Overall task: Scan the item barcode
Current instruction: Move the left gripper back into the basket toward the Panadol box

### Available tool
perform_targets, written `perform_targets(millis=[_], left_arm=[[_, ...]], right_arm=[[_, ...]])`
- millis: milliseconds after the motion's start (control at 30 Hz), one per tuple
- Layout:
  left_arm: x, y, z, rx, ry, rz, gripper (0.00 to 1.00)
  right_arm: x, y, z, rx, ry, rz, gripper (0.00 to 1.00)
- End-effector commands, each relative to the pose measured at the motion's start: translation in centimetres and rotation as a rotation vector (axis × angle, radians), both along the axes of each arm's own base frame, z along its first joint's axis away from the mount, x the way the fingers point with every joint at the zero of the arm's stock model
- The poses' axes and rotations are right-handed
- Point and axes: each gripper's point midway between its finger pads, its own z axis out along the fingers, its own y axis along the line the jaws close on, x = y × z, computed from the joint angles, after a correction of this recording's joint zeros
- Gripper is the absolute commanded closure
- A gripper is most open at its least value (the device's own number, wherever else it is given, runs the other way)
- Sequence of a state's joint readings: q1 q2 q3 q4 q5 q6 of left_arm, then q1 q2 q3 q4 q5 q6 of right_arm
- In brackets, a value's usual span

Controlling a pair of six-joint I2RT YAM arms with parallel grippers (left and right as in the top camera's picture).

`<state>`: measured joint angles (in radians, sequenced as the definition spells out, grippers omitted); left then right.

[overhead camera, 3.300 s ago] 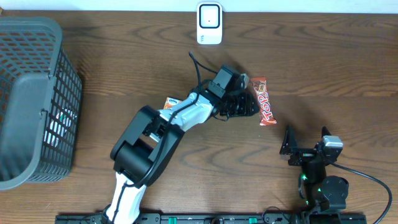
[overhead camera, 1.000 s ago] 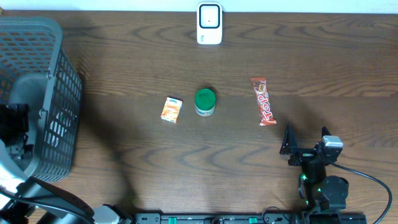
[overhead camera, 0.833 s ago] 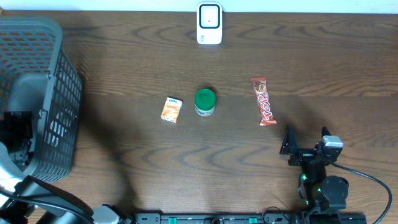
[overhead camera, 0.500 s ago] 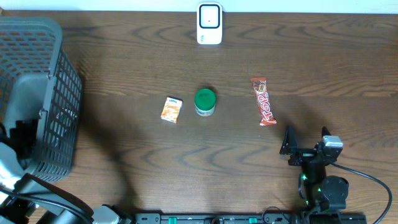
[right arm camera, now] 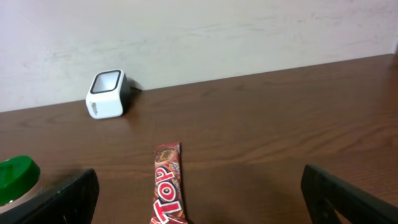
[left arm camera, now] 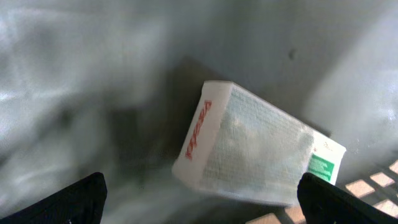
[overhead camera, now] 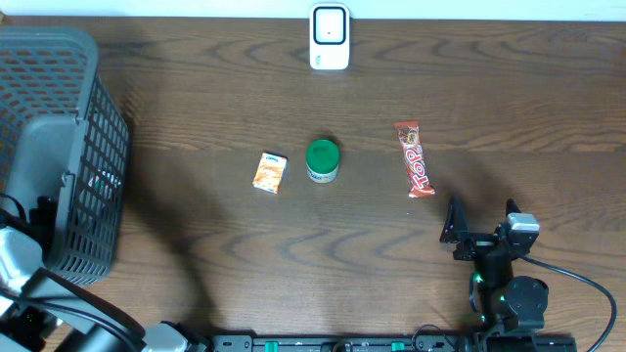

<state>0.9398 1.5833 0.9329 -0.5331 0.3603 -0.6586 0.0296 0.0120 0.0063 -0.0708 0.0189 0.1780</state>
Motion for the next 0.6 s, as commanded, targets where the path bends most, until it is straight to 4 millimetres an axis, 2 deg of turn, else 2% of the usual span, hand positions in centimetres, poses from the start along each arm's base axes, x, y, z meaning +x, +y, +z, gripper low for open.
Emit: perform_targets(millis=[0,233,400,500,567], left_arm=[[-0.6,-0.5,-2.5,-0.061,0.04,0.032,0.02],[1.1,-1.0,-5.1,-0.155,-0.016,0.018,0.02],[1.4,-0.6,-5.2,-0.142,-0.03,0.016,0.01],[1.5,-0.8,-5.2,-0.152,-0.034,0.013,0.04],[1.7,-1.2,-5.1,-0.163,-0.049,-0.01,0.12]], right_arm=[[0.0,0.2,0.0,-0.007,0.0,0.008,0.01],[0.0,0.2,0.0,-0.007,0.0,0.008,0.01],[0.0,0.2,0.0,-0.007,0.0,0.007,0.01],[0.0,0.2,0.0,-0.007,0.0,0.008,0.01],[0.0,0.2,0.0,-0.007,0.0,0.008,0.01]])
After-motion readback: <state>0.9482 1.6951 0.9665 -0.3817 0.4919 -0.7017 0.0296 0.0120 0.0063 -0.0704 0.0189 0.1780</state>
